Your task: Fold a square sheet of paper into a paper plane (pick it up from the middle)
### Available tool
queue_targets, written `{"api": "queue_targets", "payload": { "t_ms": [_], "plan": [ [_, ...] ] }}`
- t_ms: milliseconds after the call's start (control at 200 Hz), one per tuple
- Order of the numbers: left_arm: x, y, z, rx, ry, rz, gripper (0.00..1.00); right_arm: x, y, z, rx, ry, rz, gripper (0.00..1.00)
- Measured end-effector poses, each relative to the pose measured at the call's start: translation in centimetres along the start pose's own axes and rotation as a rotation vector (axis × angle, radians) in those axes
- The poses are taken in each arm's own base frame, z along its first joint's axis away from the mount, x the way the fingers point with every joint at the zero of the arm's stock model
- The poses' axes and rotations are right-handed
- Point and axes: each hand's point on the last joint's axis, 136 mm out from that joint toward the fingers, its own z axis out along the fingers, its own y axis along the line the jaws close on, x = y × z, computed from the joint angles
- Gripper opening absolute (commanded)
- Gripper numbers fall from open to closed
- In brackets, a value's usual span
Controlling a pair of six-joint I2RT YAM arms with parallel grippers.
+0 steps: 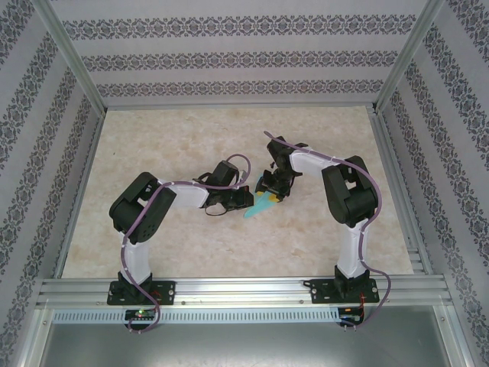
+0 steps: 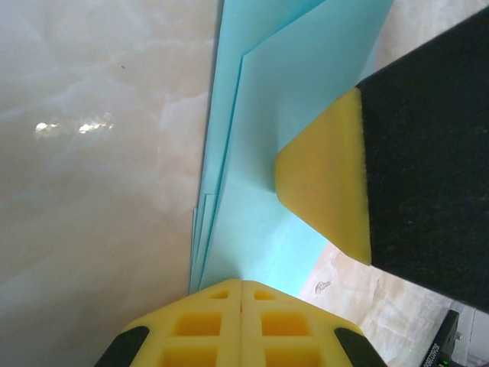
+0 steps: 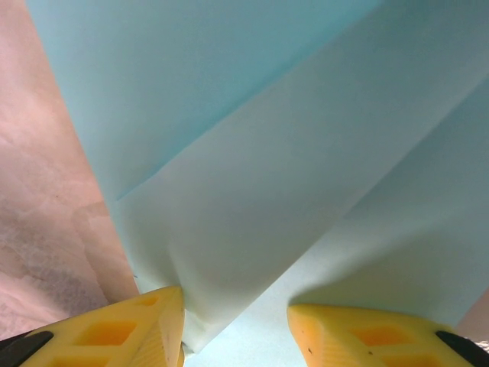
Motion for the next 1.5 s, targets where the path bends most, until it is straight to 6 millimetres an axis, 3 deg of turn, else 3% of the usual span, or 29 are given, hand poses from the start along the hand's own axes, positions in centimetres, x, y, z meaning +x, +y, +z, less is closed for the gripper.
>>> {"api": "queue_targets", "payload": {
  "t_ms": [300, 610, 739, 929, 1019, 1234, 1499],
  "plan": [
    [0.0, 0.2, 0.2, -0.020, 0.016, -0.012, 0.01, 0.0, 0.1, -0.1, -0.002, -0.001, -0.001, 0.47],
    [-0.1, 0.5, 0.1, -0.049, 0.022, -0.020, 0.00, 0.1, 1.1, -1.9, -0.071, -0.093, -0.055, 0.49],
    [0.0, 0.5, 0.0, -0.056, 0.027, -0.024, 0.00, -0.3, 0.6, -3.7, -0.083, -0.142, -0.066, 0.39],
    [0.0, 0.6, 0.0, -0.062, 0.028, -0.026, 0.00, -1.2, 2.6, -6.7, -0.187, -0.244, -0.167, 0.19],
    [0.0, 0.6, 0.0, -0.064, 0.030, -0.028, 0.00, -0.8, 3.5, -6.3, -0.235, -0.236, -0.226, 0.13],
    [0.0, 0.7, -0.1, -0.075, 0.034, -0.034, 0.00, 0.2, 4.7, -4.0, -0.315, -0.181, -0.310, 0.08],
    [0.0, 0.8, -0.1, -0.086, 0.035, -0.038, 0.00, 1.0, 3.7, -1.3, -0.343, -0.136, -0.365, 0.06]
  ]
}}
